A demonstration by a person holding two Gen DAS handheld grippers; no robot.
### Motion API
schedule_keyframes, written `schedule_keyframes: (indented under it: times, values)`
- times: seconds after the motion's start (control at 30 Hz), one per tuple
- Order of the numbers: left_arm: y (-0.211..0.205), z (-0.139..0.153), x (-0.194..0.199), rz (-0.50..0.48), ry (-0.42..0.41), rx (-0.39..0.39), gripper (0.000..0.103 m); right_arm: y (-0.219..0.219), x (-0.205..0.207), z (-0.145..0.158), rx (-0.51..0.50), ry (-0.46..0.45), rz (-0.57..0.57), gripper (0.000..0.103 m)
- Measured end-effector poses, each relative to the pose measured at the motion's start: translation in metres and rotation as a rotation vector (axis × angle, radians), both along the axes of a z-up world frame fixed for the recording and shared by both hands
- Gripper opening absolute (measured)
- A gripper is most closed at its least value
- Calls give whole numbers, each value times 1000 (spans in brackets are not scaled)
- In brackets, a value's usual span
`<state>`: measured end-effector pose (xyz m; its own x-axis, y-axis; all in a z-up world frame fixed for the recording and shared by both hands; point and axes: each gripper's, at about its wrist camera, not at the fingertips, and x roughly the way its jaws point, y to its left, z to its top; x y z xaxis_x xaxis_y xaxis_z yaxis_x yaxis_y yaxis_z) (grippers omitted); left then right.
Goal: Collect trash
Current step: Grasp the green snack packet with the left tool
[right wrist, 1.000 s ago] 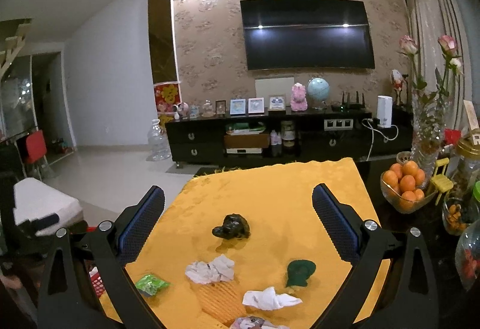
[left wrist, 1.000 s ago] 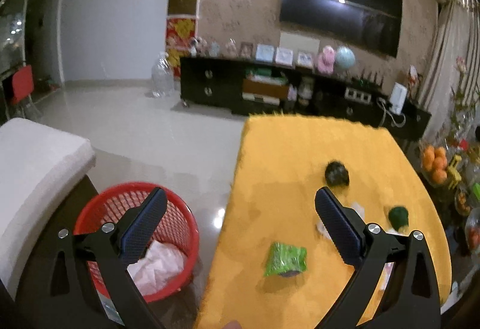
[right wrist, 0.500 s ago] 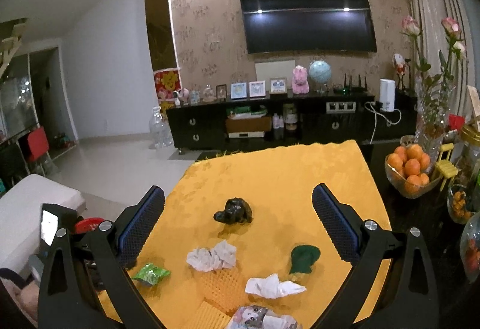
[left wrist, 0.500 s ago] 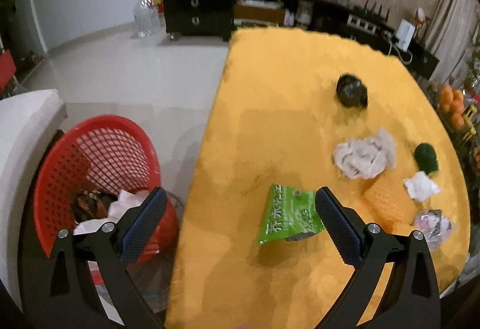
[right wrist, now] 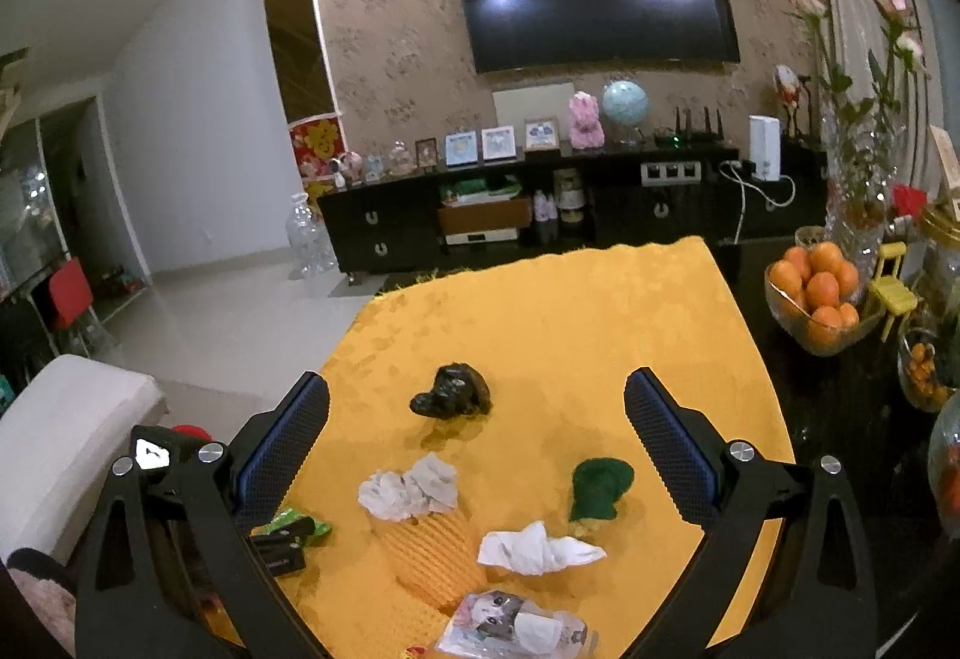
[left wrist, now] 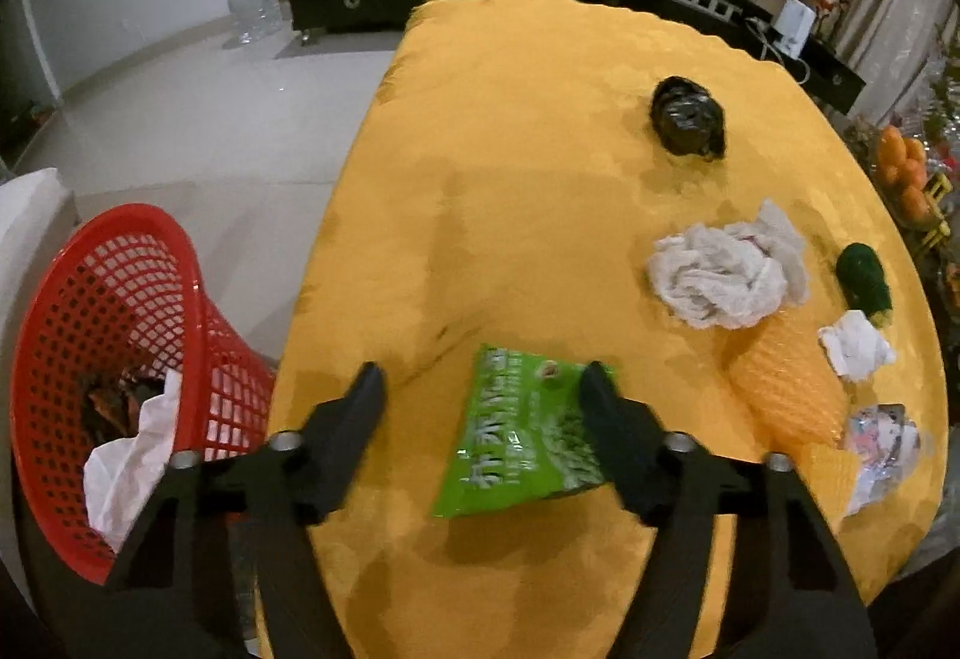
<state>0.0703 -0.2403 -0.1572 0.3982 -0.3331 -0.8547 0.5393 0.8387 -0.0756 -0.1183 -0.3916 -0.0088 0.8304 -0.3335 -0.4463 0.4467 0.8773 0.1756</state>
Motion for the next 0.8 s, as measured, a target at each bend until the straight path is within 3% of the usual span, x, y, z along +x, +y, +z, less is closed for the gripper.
schedule_keyframes:
  times: [0.13, 0.2, 0.43, 0.63, 0.8]
  values:
    - [-3, 2, -6, -26, 8, -13, 37, -4, 1, -5, 5, 18, -9, 96]
    - [-5, 3, -9, -35, 11, -18, 33, -5, 4, -8, 9, 34, -9, 96]
    - [0, 9, -11, -37, 8, -33, 26, -7, 20, -28, 40, 119, 37, 96]
    - [16, 35, -9, -1, -24, -90, 22, 5, 48, -61, 78, 227, 127, 96]
    - [29, 64, -12, 16, -95, -129, 22, 17, 76, -90, 99, 324, 196, 96]
